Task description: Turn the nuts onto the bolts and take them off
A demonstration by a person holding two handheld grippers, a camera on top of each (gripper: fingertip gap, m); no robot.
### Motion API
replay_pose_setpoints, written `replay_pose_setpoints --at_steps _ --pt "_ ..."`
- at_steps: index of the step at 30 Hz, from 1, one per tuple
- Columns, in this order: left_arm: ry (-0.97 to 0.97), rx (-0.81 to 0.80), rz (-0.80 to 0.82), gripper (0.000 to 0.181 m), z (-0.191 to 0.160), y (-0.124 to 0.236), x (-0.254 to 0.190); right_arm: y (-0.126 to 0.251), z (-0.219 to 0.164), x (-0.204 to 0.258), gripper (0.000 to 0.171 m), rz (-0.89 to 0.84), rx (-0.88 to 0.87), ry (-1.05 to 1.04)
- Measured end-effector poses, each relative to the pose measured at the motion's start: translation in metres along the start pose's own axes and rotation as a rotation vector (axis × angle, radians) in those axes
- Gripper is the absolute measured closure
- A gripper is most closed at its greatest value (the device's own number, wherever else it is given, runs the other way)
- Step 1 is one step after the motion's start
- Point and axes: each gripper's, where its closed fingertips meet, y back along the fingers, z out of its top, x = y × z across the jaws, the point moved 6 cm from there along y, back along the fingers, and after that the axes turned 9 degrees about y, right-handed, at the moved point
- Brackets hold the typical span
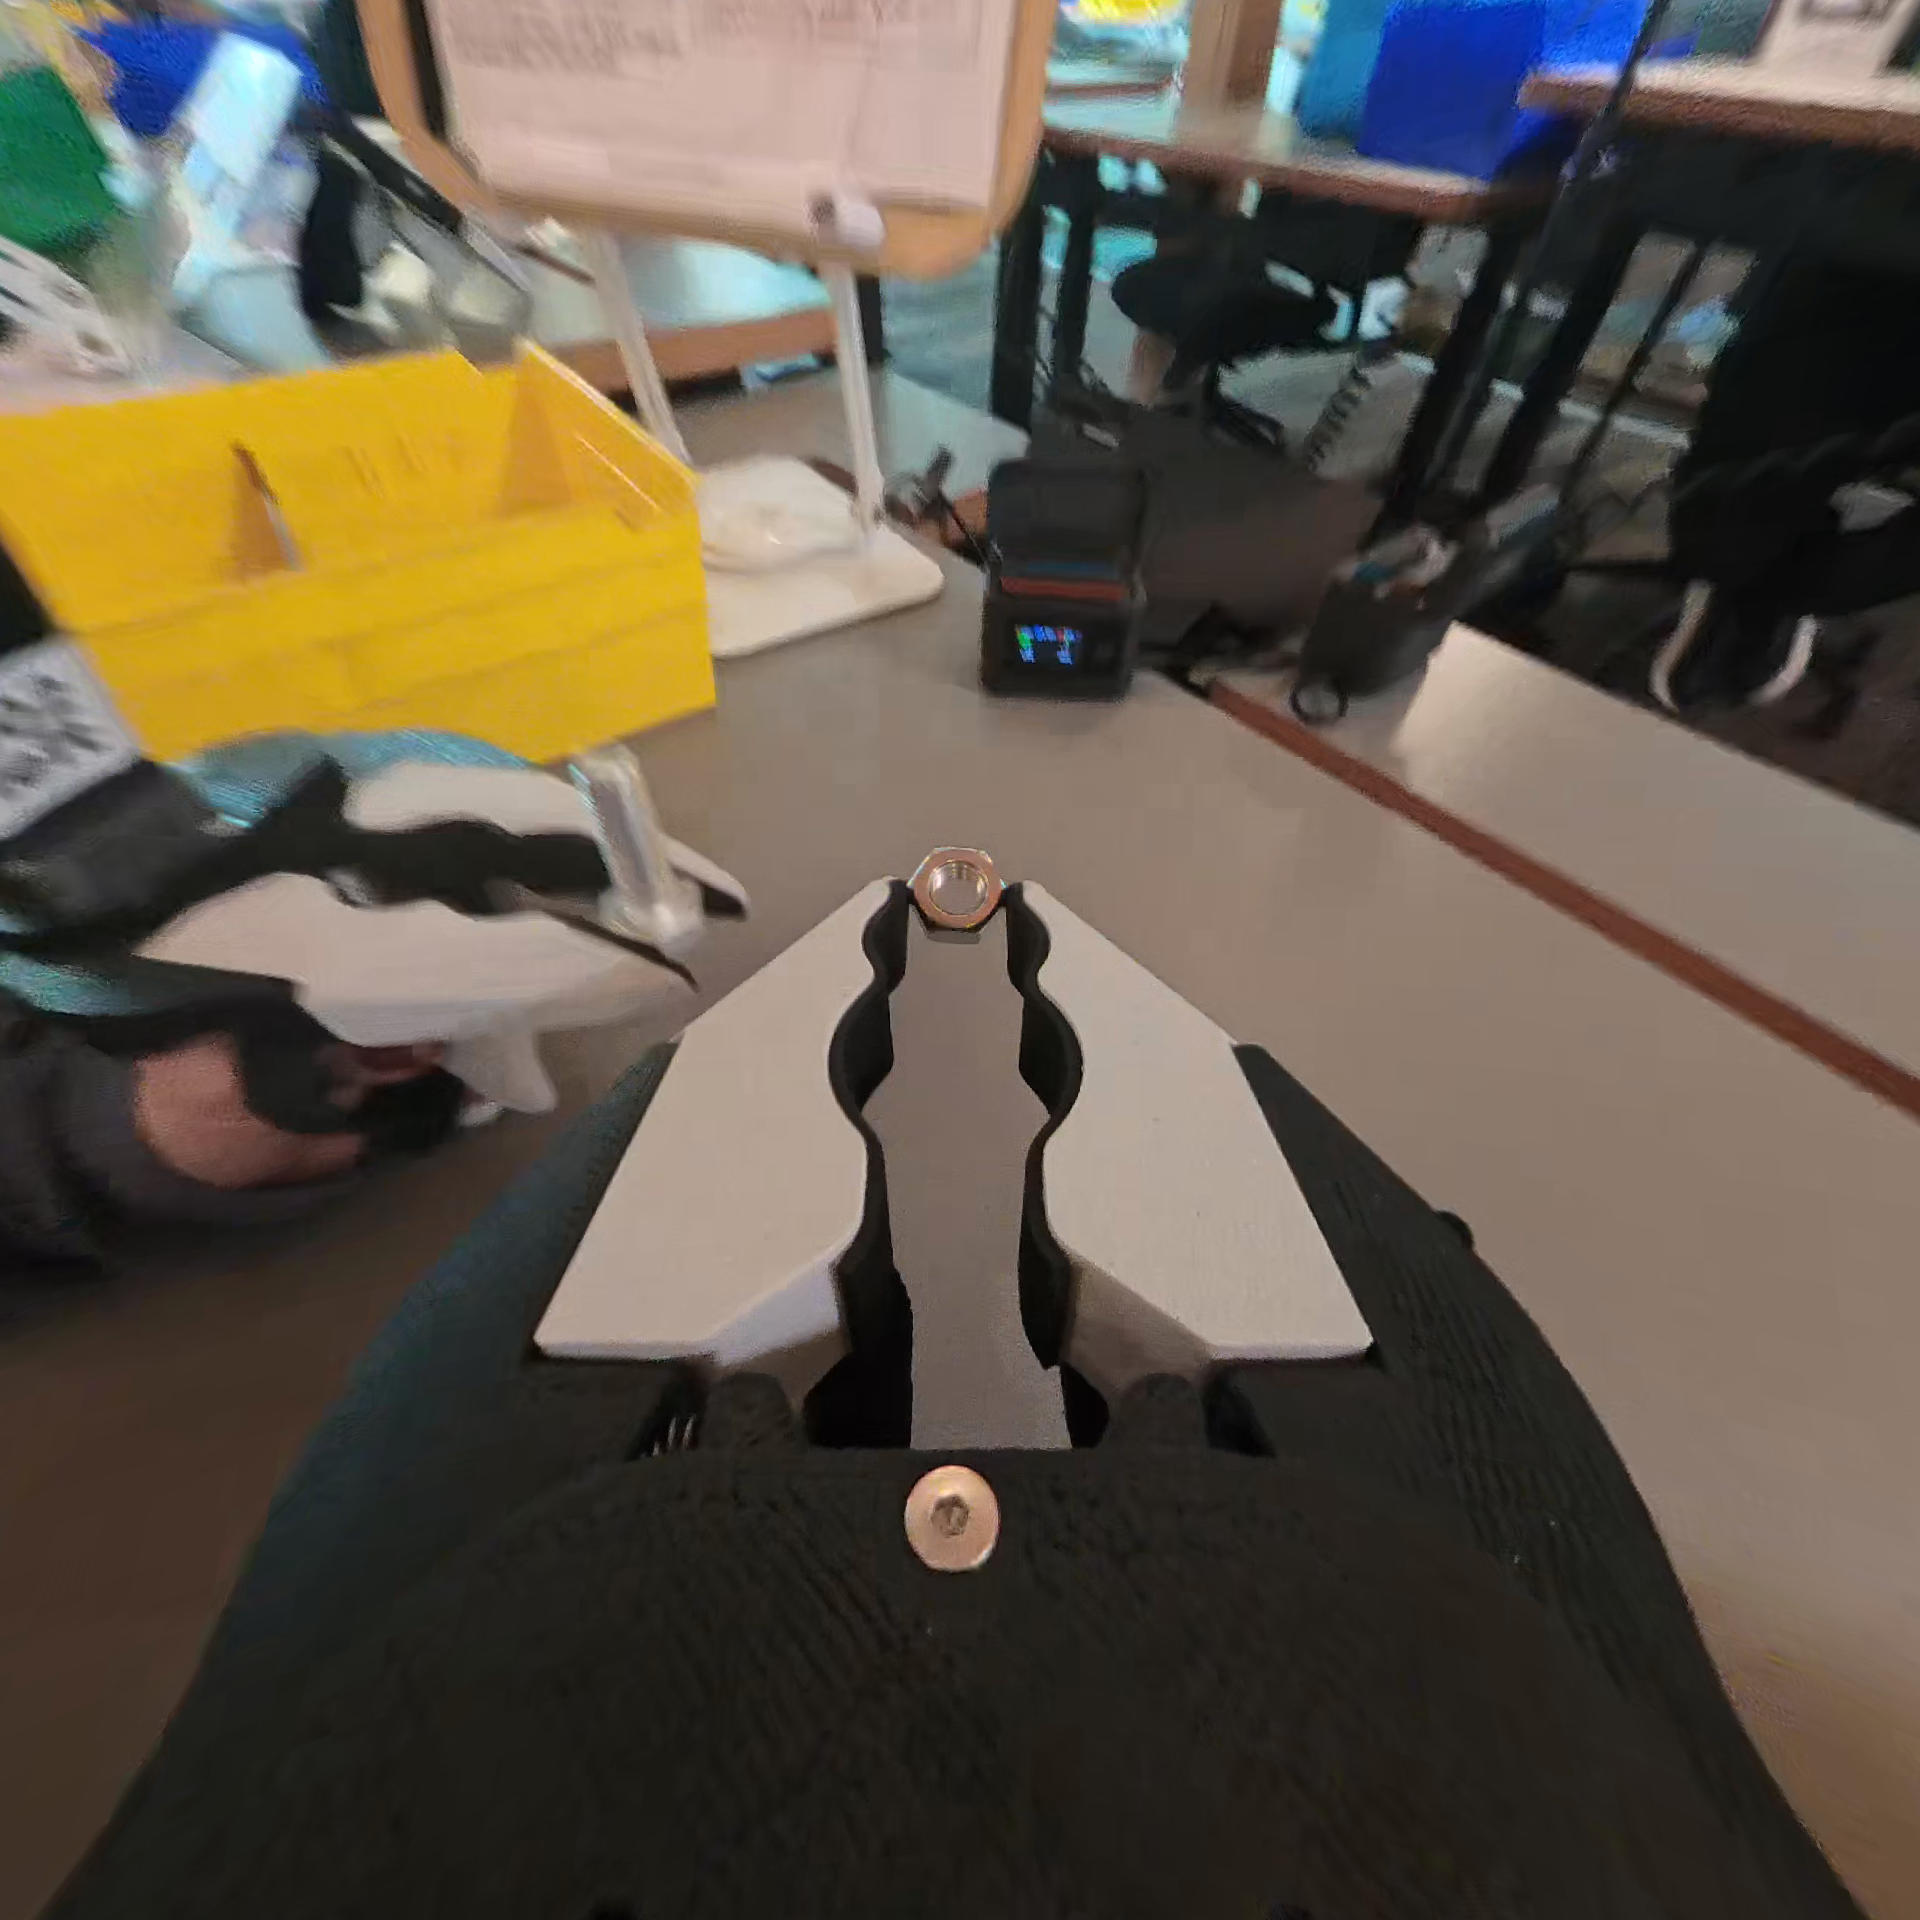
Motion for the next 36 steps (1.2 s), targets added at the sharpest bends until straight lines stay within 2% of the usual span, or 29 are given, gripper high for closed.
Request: replay_pose_setpoints --at_steps 4,8,13,18,27,36 --pt "-0.019 0.023 -0.091 0.166 -0.003 -0.006 -0.007 0.022 0.032 0.007 0.153 0.285 -0.068 0.100" --pt "0.028 0.032 -0.199 0.166 -0.003 -0.005 -0.012 0.037 0.044 0.010 0.153 0.393 -0.044 0.151" --pt "0.042 0.049 -0.226 0.166 -0.005 -0.007 -0.013 0.040 0.041 0.020 0.153 0.494 0.069 0.157" --pt "-0.016 0.084 -0.219 0.166 -0.009 -0.010 -0.018 0.038 0.035 0.025 0.153 0.521 0.132 0.144" --pt "-0.083 0.135 -0.215 0.166 -0.014 -0.012 -0.024 0.044 0.031 0.030 0.153 0.432 0.287 0.206" --pt "-0.040 0.112 -0.237 0.166 -0.012 -0.010 -0.023 0.042 0.034 0.031 0.153 0.432 0.262 0.188"
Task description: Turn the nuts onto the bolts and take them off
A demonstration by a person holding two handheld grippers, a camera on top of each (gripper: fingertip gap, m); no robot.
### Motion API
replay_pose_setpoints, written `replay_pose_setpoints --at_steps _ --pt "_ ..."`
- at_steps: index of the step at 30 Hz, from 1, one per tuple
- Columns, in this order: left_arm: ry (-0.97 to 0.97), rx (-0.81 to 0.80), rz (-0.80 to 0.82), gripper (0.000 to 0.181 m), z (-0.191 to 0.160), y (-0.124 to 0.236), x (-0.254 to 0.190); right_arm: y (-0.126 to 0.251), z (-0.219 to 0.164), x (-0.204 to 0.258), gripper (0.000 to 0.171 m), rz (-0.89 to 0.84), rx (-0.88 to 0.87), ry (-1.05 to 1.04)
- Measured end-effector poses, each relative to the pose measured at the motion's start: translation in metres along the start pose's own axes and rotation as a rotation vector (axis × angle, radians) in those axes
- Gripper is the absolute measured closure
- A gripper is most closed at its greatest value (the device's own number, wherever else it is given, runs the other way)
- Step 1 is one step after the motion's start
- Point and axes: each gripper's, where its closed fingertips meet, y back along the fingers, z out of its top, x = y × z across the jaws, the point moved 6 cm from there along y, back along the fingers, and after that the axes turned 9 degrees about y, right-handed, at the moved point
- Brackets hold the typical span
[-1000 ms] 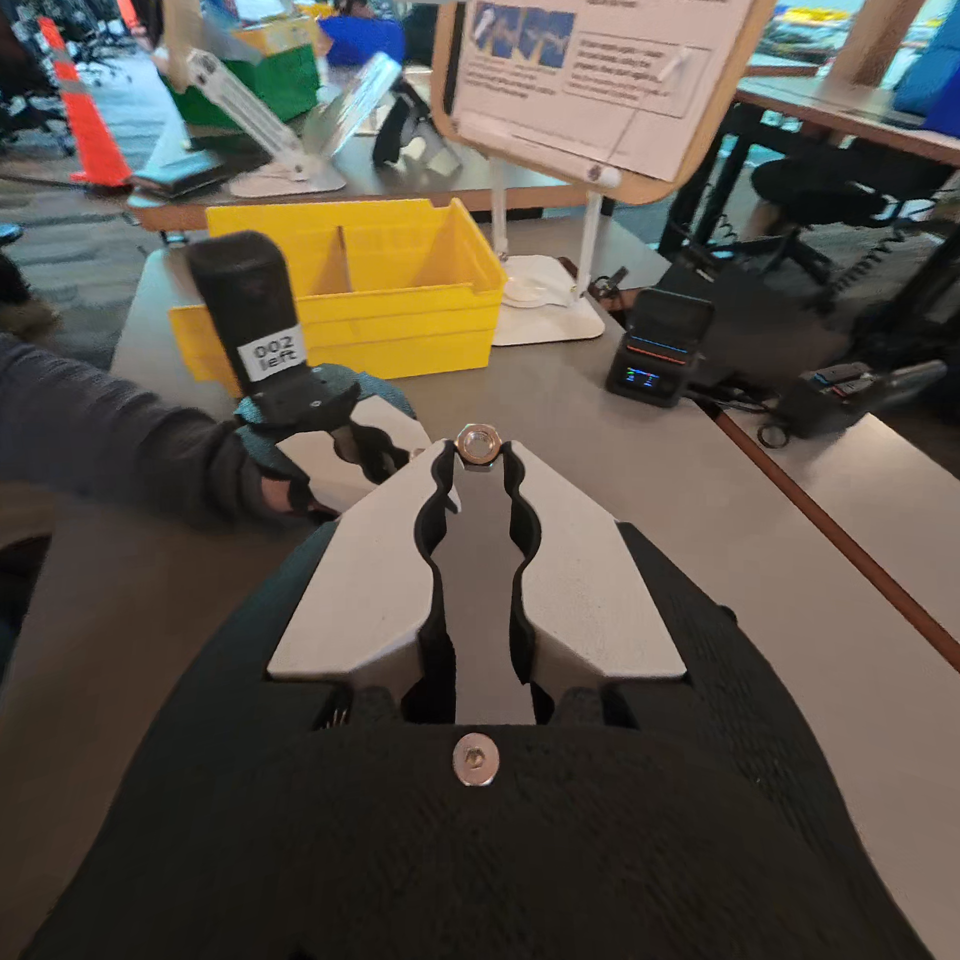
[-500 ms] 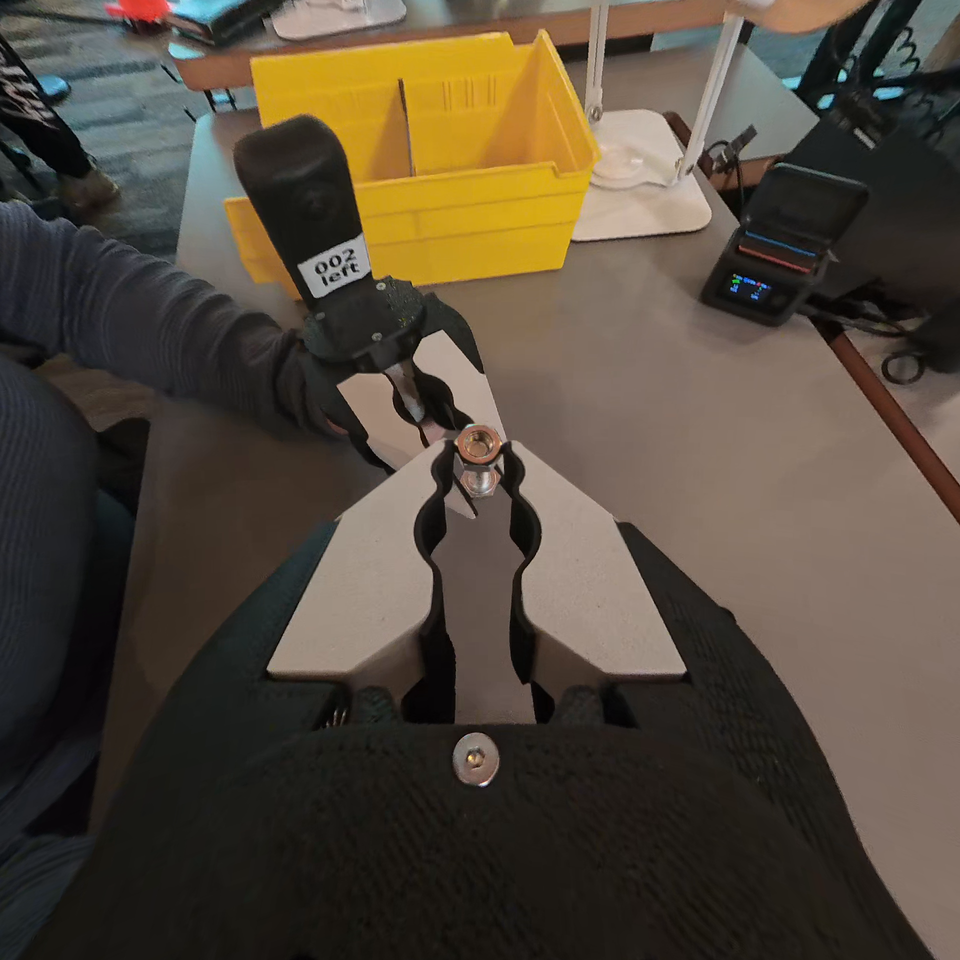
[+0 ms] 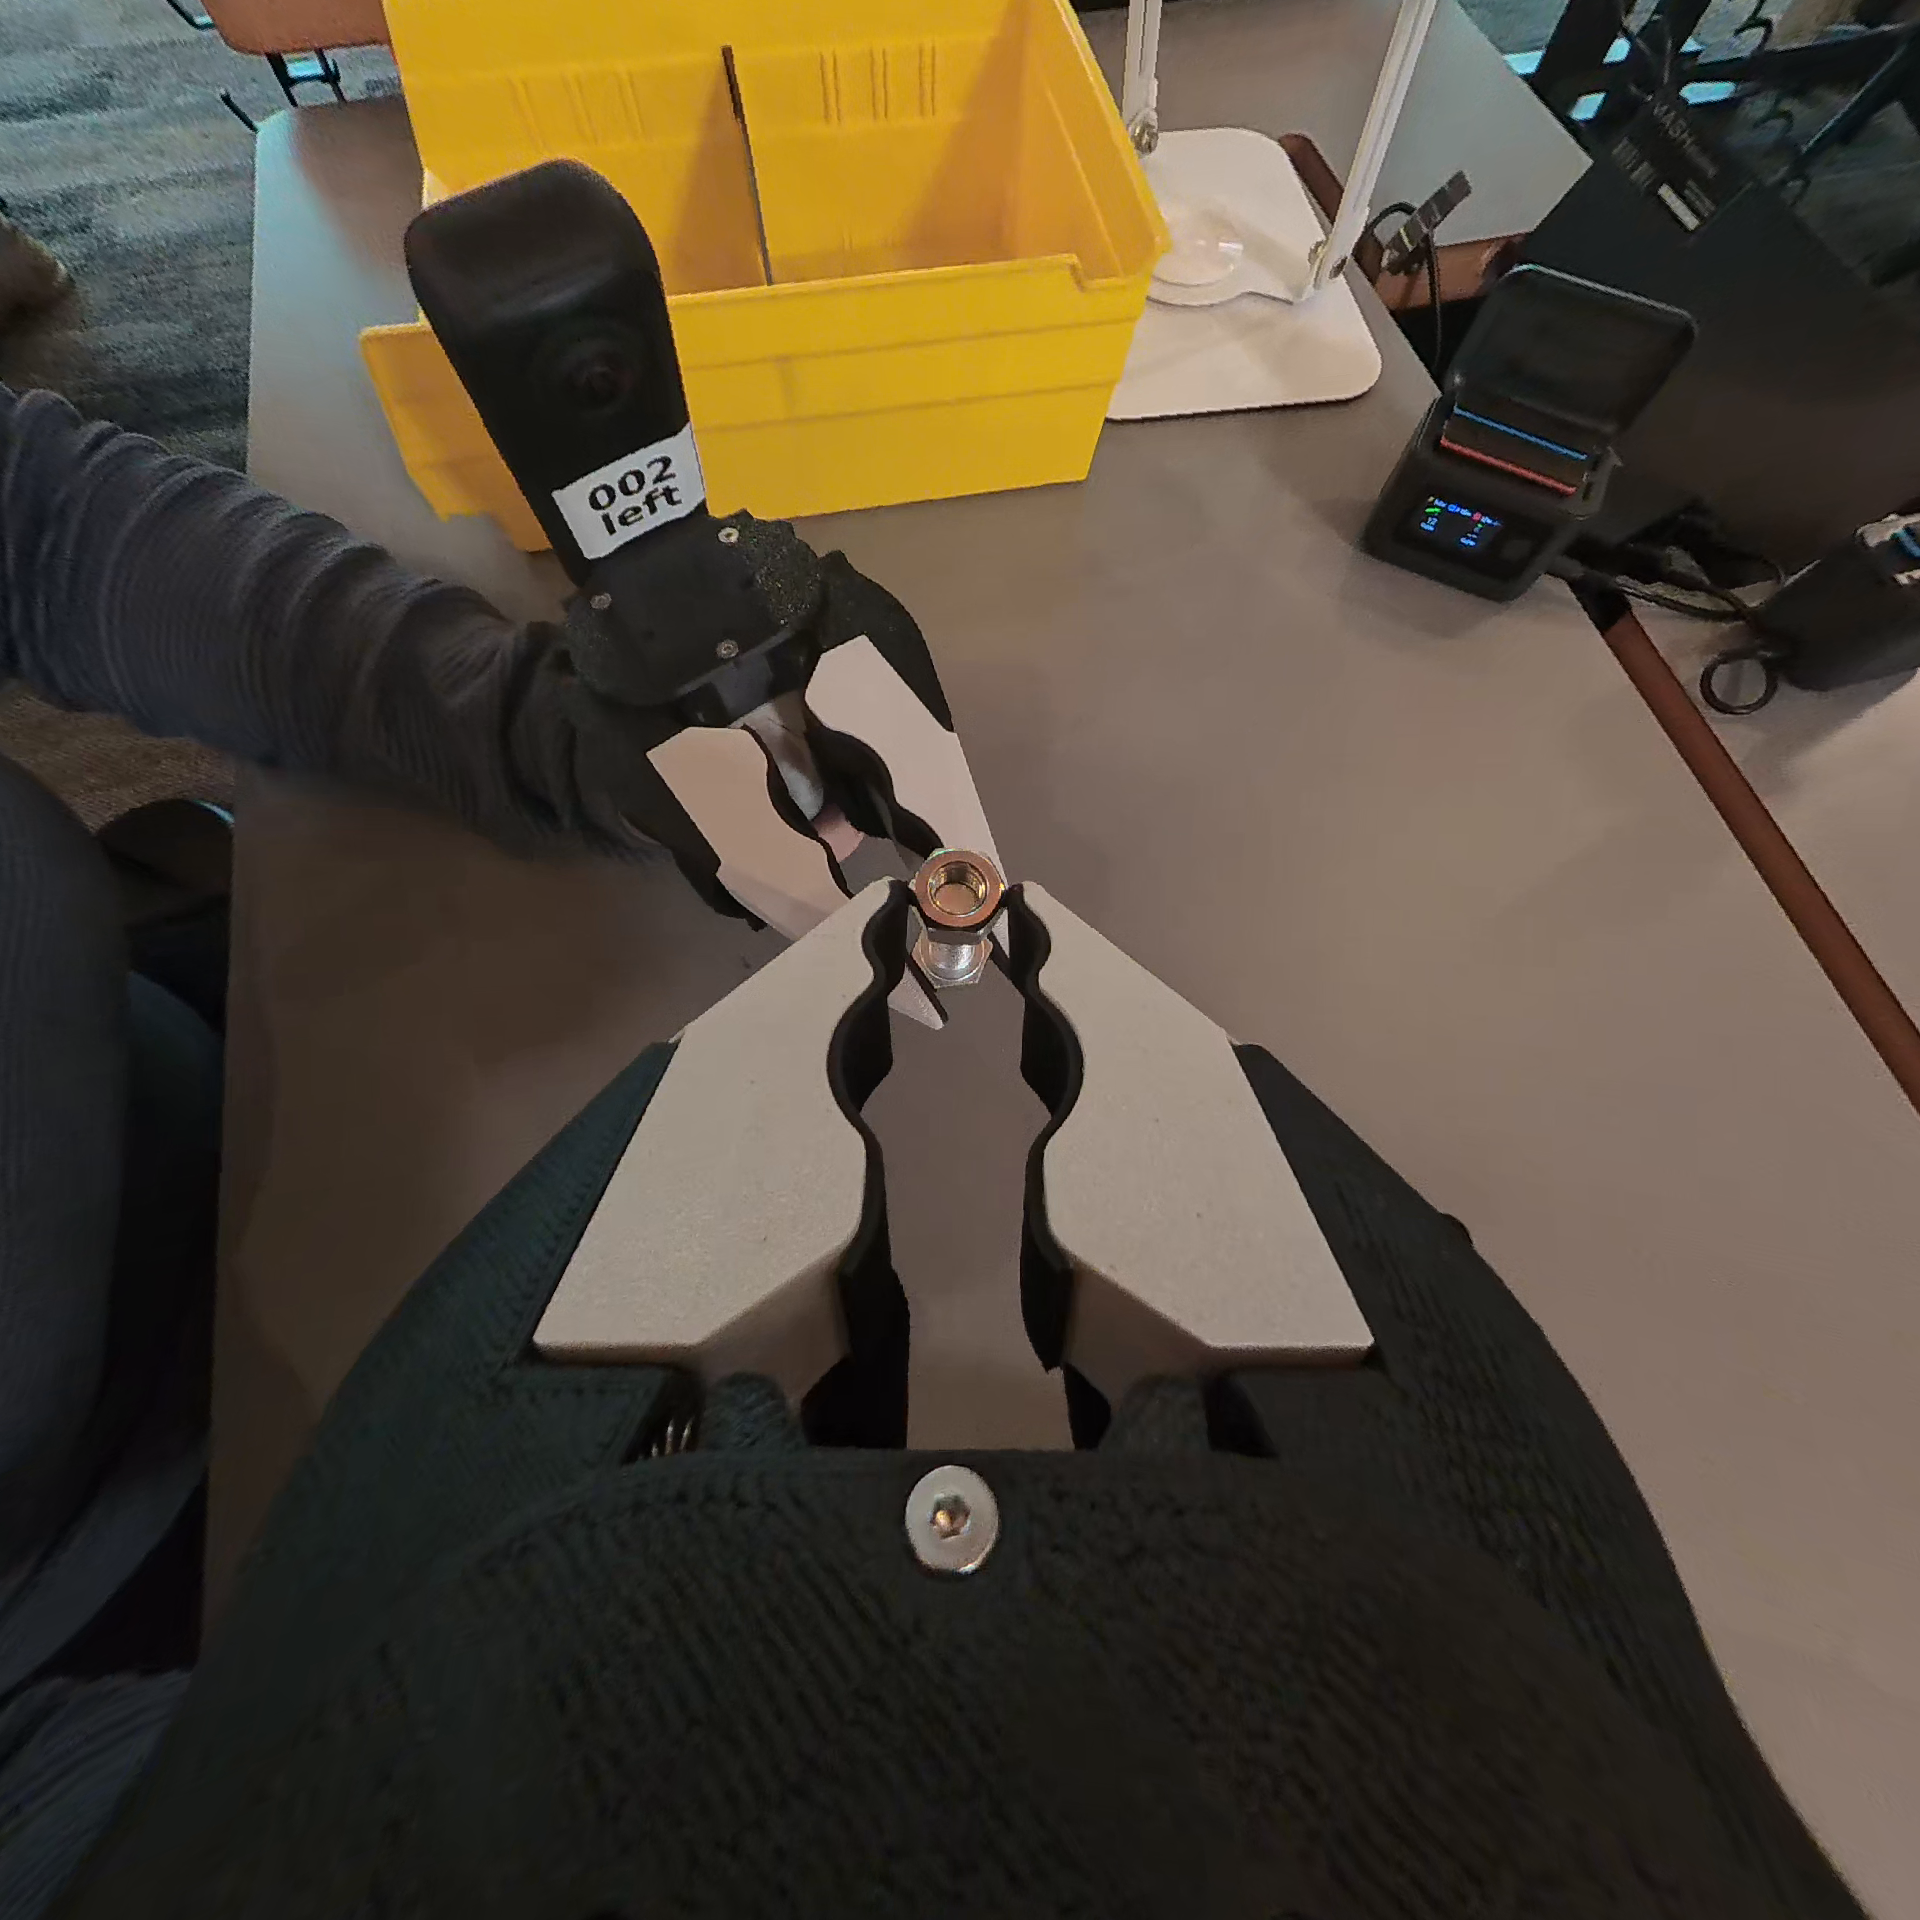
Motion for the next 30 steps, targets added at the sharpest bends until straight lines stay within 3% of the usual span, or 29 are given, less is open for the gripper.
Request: replay_pose_setpoints --at_steps 10,14,18,21,25,30 --pt "0.008 0.000 -0.001 0.166 0.000 0.000 0.000 -0.001 0.000 -0.002 0.148 -0.016 -0.007 -0.005" --pt "0.022 -0.009 0.002 0.166 0.001 0.001 0.002 0.002 0.002 -0.005 0.130 -0.057 -0.027 0.000" --pt "0.075 -0.052 0.001 0.166 0.005 0.005 0.007 0.009 0.011 -0.011 0.100 -0.146 -0.168 -0.011" --pt "0.110 -0.077 0.003 0.166 0.007 0.008 0.010 0.001 0.011 -0.008 0.082 -0.229 -0.417 -0.054" --pt "0.112 -0.074 0.012 0.166 0.006 0.008 0.011 -0.016 -0.016 0.009 0.081 -0.341 -0.585 -0.065" --pt "0.115 -0.064 0.010 0.166 0.006 0.007 0.011 -0.023 -0.020 0.022 0.080 -0.290 -0.687 -0.089"
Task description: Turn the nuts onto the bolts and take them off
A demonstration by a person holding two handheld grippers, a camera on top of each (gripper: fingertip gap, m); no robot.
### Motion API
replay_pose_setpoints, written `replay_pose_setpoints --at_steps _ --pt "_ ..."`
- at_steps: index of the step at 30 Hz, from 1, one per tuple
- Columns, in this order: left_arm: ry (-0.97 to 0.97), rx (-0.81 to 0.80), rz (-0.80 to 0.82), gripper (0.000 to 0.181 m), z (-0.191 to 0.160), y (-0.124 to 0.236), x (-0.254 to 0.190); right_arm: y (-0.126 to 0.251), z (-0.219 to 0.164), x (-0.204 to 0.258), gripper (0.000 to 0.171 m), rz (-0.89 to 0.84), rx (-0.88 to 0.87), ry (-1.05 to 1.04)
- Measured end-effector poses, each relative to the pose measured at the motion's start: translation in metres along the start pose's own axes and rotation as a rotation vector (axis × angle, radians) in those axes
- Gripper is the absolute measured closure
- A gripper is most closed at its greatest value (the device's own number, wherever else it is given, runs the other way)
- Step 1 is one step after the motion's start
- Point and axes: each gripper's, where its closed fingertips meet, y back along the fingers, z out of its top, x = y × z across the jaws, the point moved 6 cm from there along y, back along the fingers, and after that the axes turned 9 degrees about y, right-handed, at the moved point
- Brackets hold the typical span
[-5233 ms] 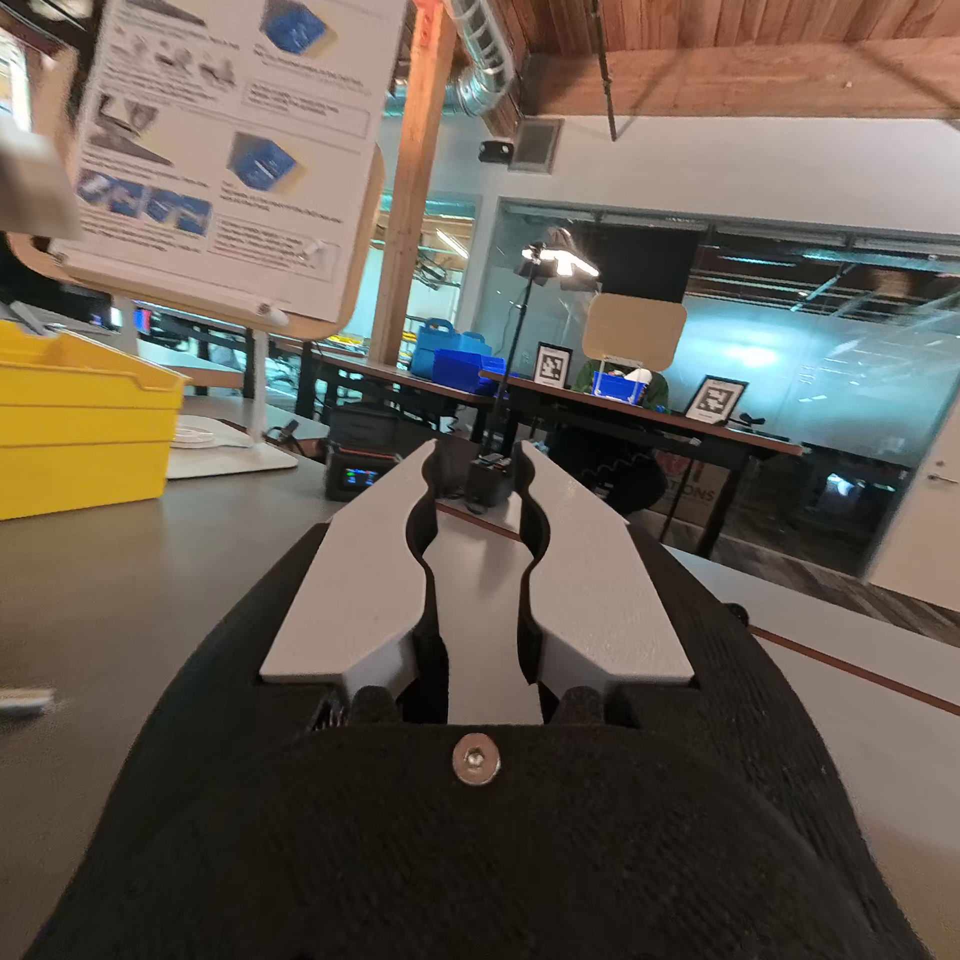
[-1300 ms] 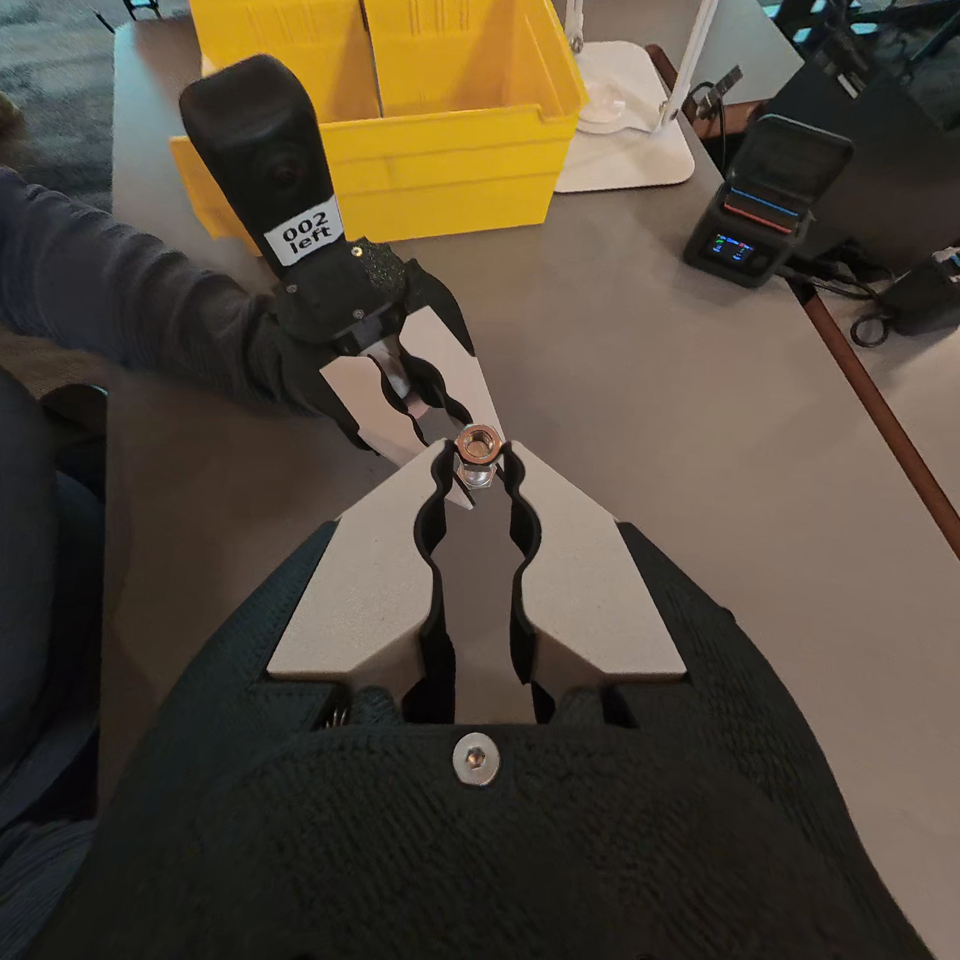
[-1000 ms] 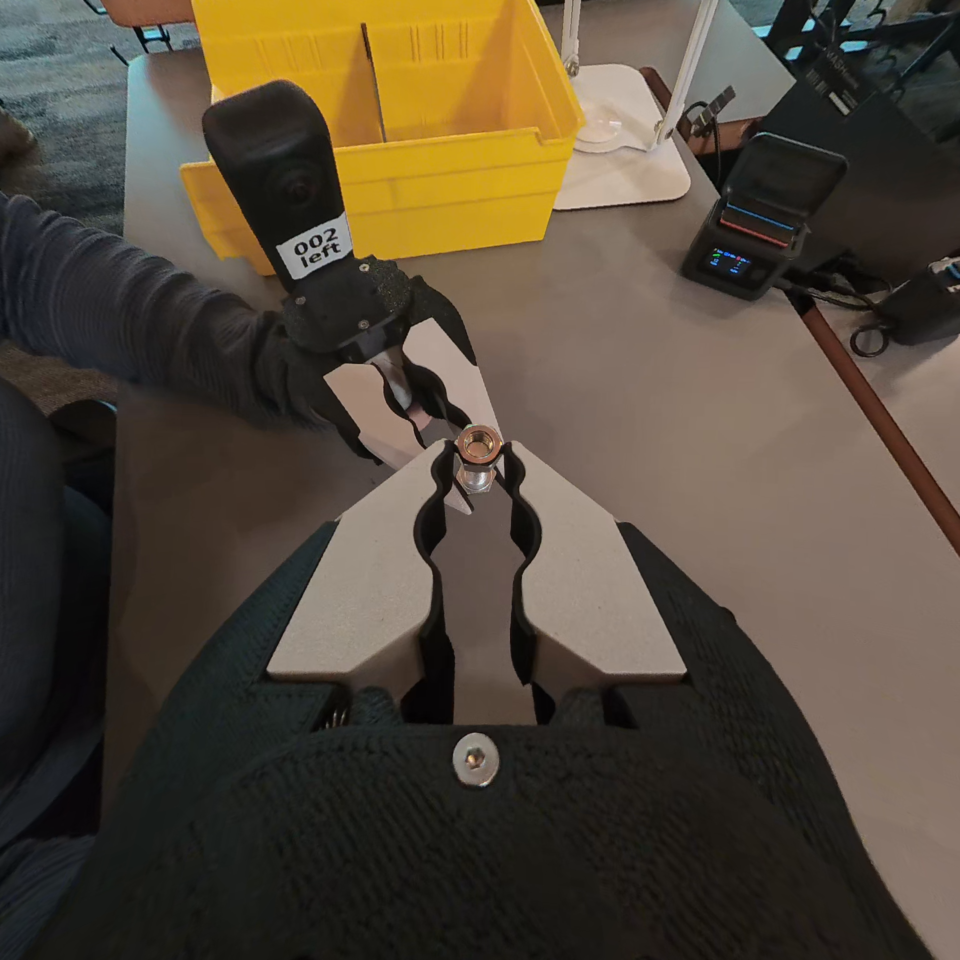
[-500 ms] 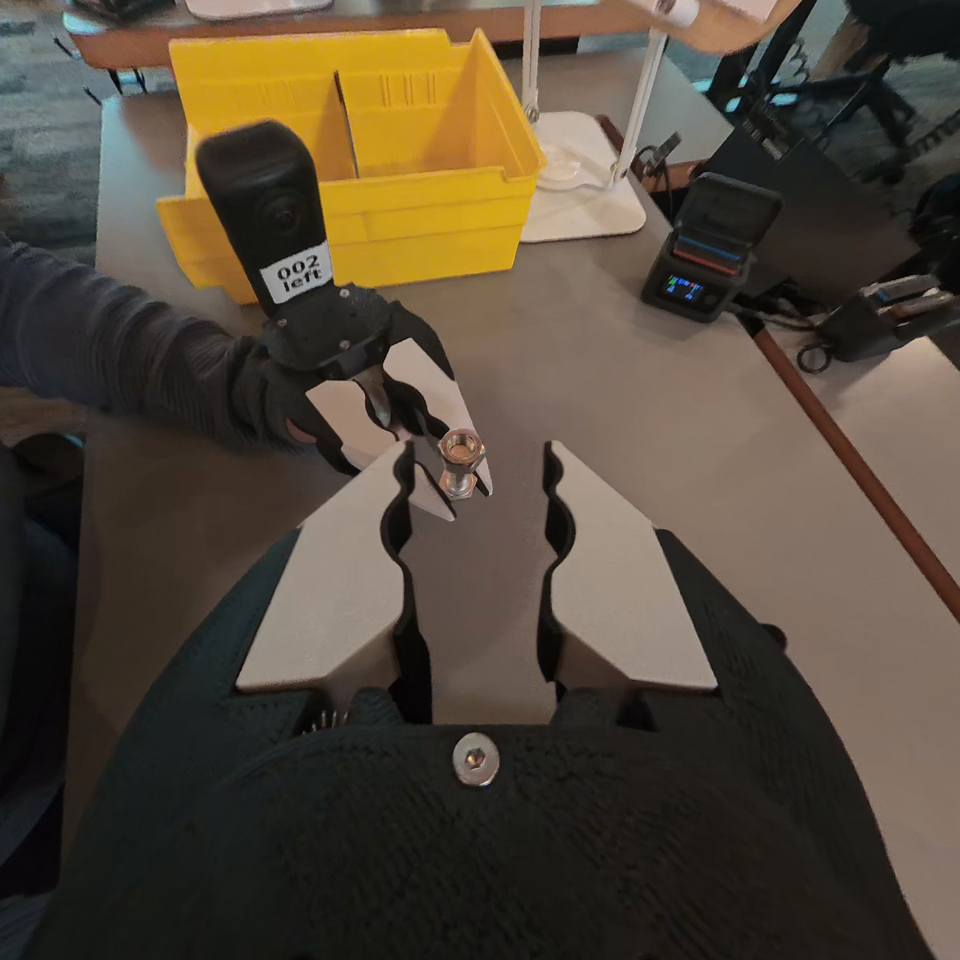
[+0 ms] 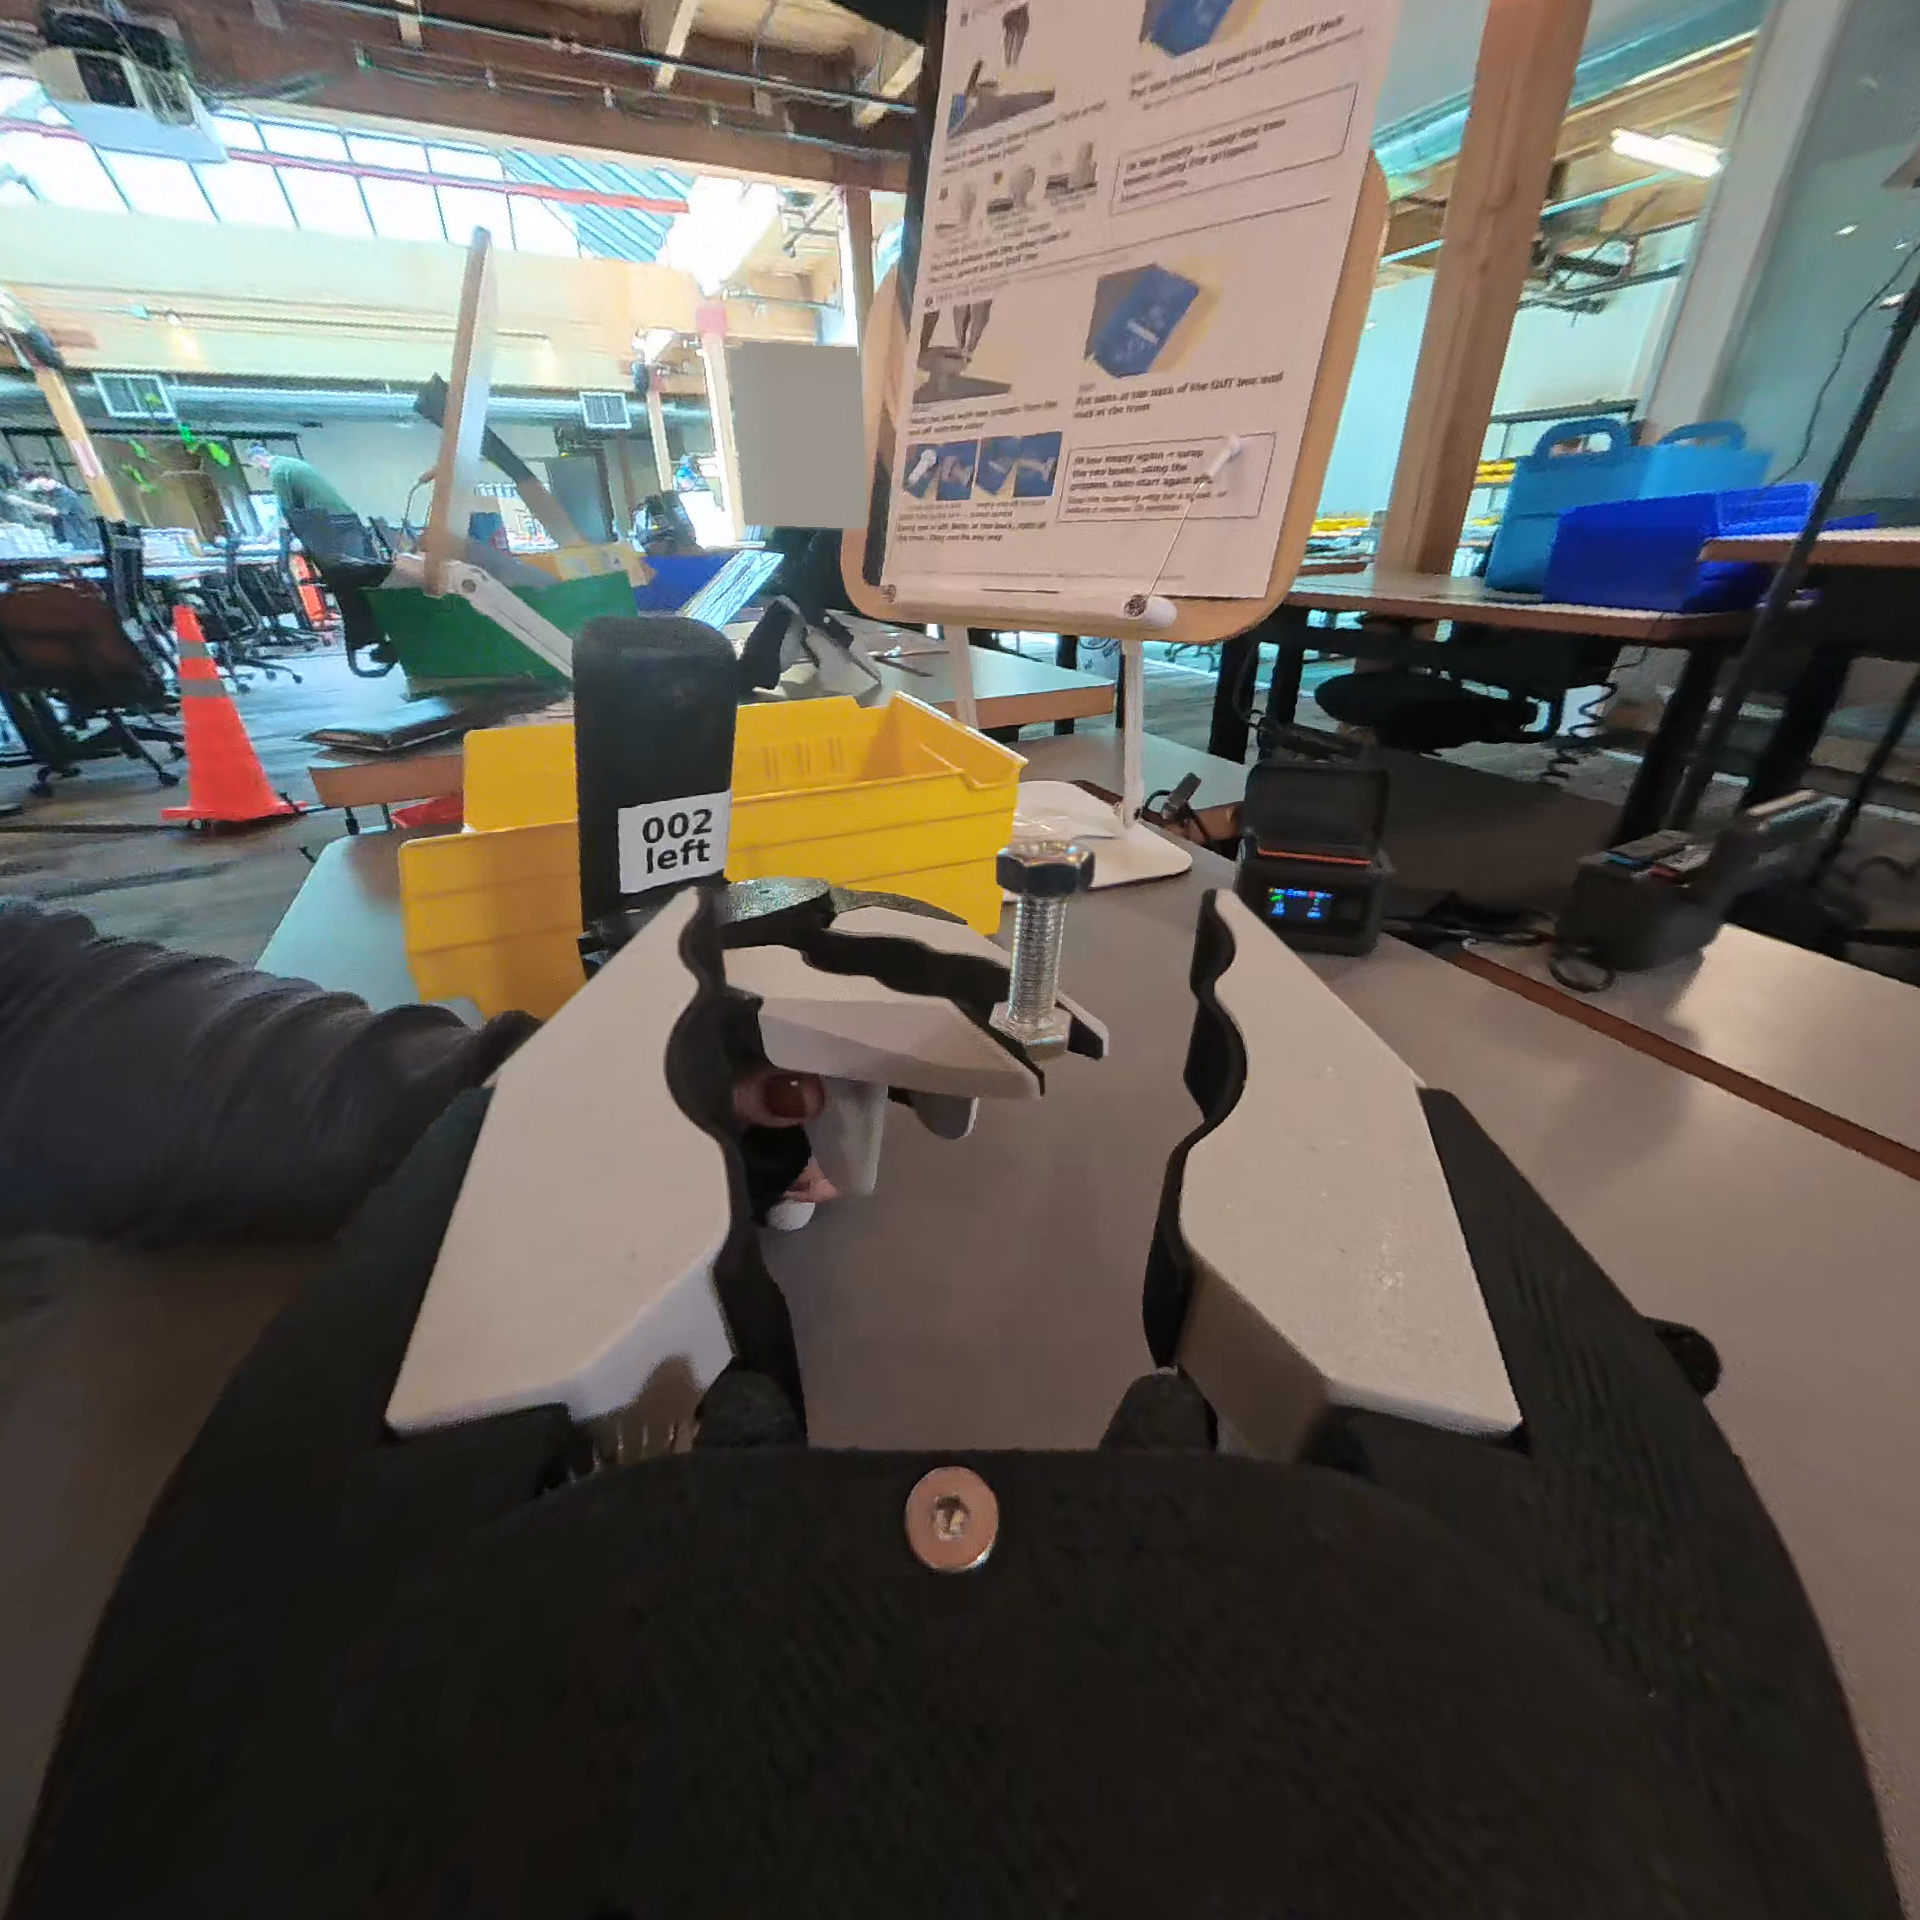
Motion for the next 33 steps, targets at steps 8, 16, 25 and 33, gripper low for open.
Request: replay_pose_setpoints --at_steps 8,16,25,33 --pt "-0.028 0.086 -0.066 0.166 -0.008 -0.007 -0.010 -0.008 0.001 0.009 0.078 0.067 0.002 -0.008" --pt "-0.007 0.060 -0.039 0.166 -0.006 -0.006 -0.006 -0.005 0.001 0.012 0.083 0.088 0.030 0.022" --pt "-0.043 0.102 -0.057 0.166 -0.010 -0.009 -0.012 -0.004 0.000 0.010 0.084 0.086 0.032 0.018" --pt "0.038 0.072 -0.041 0.166 -0.005 -0.004 -0.004 0.000 -0.001 0.004 0.086 0.072 0.023 0.009"
